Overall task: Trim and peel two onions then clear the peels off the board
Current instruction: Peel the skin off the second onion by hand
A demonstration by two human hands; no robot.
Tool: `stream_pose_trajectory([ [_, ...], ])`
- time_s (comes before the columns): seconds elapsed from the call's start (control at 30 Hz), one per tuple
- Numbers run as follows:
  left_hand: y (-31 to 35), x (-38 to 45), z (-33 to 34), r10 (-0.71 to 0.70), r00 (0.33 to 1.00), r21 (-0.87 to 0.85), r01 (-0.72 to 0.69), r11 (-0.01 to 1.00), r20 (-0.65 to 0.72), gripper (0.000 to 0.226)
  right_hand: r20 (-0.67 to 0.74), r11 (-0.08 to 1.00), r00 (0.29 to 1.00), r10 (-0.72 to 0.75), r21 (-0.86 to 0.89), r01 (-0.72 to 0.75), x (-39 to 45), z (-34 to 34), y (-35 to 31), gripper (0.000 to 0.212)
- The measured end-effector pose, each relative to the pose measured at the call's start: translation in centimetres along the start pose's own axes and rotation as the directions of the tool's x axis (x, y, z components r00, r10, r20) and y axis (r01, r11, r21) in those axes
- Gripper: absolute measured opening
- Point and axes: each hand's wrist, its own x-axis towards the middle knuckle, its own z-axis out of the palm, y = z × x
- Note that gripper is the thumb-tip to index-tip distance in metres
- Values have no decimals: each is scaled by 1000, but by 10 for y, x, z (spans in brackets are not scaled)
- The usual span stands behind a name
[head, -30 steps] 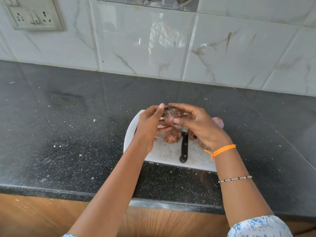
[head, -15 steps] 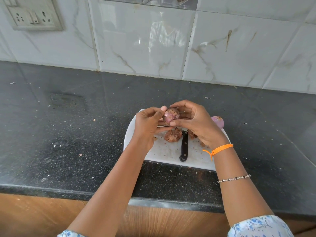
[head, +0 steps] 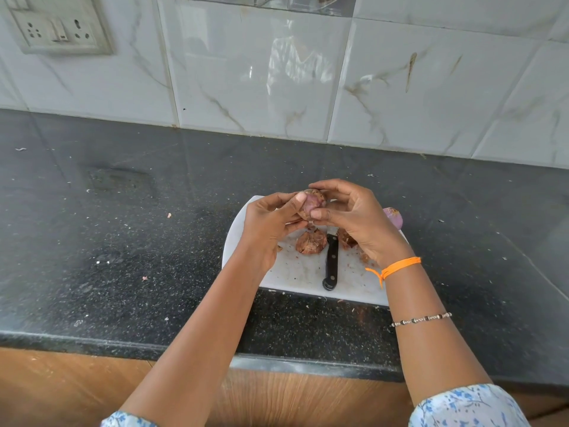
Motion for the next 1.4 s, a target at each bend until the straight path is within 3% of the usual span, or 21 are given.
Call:
stream_pose_trajectory([
  [0.3,1,-1,1,-46,999,-49,46,998,-15,19,44,997,999,21,78,-25,-1,-1,-2,40],
  [0.47,1,-2,4,-17,999,120,20,993,-28,27,45,997,999,-10,-80,13,1,1,1,45],
  [0.7,0,-2,2,-4,1000,78,7,997,-30,15,35,972,998,-45,-230,52,3,2,4,50],
  [0.83,1,0,1,5,997,70,0,998,-75,25,53,973,997,-53,-222,63,2,1,3,51],
  [1.03,1,-1,3,-50,992,34,54,998,-114,21,77,989,997,-26,-145,37,0,1,0,51],
  [1.17,2,-2,3,-43,998,120,47,992,-35,29,61,988,998,9,-152,1,1,0,2,53],
  [1.3,1,-5,5,4,998,132,4,991,-61,14,46,985,999,14,-170,-6,2,2,3,48],
  [1.4,0,-3,4,32,995,122,-20,992,-93,17,43,984,999,0,-177,8,2,6,2,47],
])
